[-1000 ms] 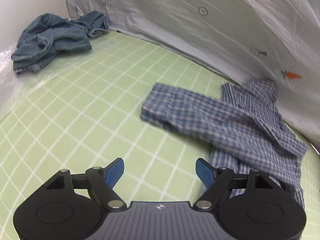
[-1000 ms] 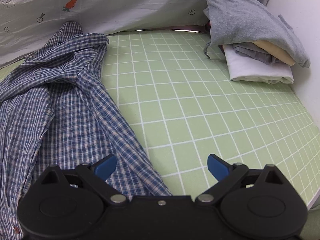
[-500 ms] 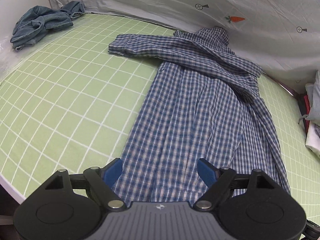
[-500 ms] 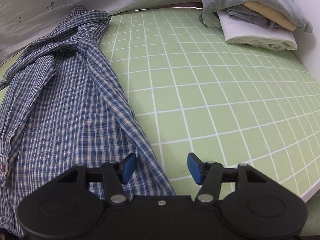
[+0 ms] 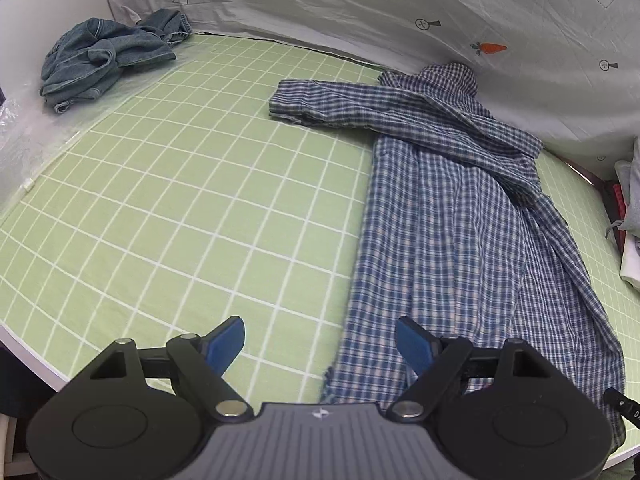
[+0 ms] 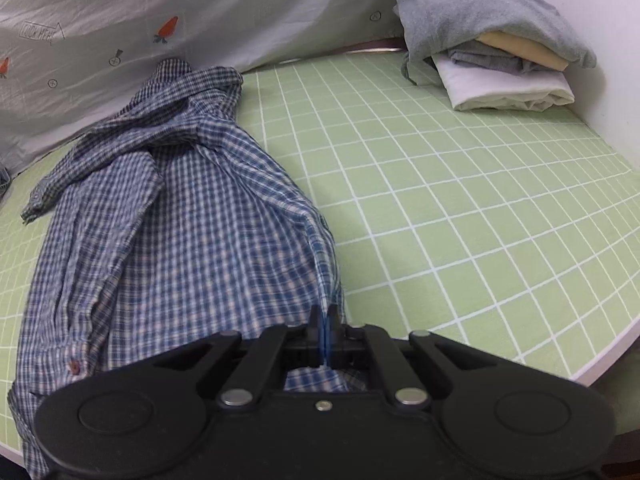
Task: Fold clothes
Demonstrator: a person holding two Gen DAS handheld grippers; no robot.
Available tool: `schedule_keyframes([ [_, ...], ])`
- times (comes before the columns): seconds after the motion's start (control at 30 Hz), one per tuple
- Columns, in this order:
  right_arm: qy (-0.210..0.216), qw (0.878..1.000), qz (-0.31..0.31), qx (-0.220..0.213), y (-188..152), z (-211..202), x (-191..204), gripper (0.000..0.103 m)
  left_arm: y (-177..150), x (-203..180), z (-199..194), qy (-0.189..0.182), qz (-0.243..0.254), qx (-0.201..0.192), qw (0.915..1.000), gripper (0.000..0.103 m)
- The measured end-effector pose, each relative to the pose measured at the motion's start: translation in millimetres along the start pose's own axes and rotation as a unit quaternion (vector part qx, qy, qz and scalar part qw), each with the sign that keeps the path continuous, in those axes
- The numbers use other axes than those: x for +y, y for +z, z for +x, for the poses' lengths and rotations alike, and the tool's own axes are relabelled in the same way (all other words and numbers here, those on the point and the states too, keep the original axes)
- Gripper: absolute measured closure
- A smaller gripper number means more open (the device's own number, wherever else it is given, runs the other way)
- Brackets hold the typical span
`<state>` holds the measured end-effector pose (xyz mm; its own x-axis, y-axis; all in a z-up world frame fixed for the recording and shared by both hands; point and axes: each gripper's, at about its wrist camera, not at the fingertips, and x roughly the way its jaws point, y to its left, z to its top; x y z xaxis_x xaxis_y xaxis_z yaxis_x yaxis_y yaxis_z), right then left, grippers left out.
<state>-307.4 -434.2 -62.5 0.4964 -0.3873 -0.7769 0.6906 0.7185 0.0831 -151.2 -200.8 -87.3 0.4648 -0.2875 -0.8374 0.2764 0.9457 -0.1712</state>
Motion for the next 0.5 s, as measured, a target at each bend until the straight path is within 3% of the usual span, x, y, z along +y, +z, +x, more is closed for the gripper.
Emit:
schedule_keyframes([
  [0.13,0.005,0.999,-0.02,-0.033,-7,-31,42,0.102,9,33,2,-0.006,0.007,0.006,0.9999,0.02],
  [0.27,0.044,0.998,-0.033,-0.038,-19,-42,88,0.102,12,60,4,-0.008,0.027,0.014,0.9995,0.02],
  [0.37,0.061,0.997,-0.048,-0.022,-33,-31,121,0.102,10,79,4,-0.005,0.04,0.021,0.999,0.02],
  [0.5,0.078,0.996,-0.023,0.026,-55,-4,146,0.101,8,103,2,0.006,0.05,0.029,0.9983,0.02],
])
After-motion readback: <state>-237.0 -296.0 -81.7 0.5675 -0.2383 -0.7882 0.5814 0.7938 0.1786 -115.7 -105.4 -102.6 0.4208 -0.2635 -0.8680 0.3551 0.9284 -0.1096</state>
